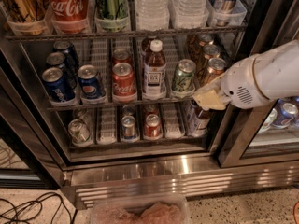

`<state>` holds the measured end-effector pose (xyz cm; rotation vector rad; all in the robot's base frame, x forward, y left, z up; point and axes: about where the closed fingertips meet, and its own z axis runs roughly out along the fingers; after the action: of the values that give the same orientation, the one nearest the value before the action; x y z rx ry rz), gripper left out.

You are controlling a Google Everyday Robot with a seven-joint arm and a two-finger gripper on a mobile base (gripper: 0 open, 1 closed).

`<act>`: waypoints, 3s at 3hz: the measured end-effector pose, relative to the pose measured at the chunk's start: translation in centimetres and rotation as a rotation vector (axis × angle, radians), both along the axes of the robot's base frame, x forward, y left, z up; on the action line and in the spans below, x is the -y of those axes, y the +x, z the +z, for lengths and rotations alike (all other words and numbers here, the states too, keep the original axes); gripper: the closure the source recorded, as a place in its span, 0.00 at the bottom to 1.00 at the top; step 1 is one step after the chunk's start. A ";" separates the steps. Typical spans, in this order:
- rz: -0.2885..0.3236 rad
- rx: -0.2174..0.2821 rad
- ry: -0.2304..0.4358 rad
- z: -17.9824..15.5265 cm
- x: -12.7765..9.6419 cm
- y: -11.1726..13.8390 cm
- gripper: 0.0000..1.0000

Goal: Pick coke can from middle shelf of fridge

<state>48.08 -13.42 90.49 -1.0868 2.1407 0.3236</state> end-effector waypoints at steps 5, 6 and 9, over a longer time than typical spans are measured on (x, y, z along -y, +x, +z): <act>-0.132 0.240 -0.119 -8.7 -7.7 8.2 1.00; -0.143 0.313 -0.084 -7.3 -8.4 9.4 1.00; -0.078 0.371 0.053 -5.6 -14.7 7.0 1.00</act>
Offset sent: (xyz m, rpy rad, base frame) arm 0.0455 0.0303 -0.0372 -0.1246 -0.0856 -0.1374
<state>55.07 1.32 84.93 -0.9475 1.8278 0.1286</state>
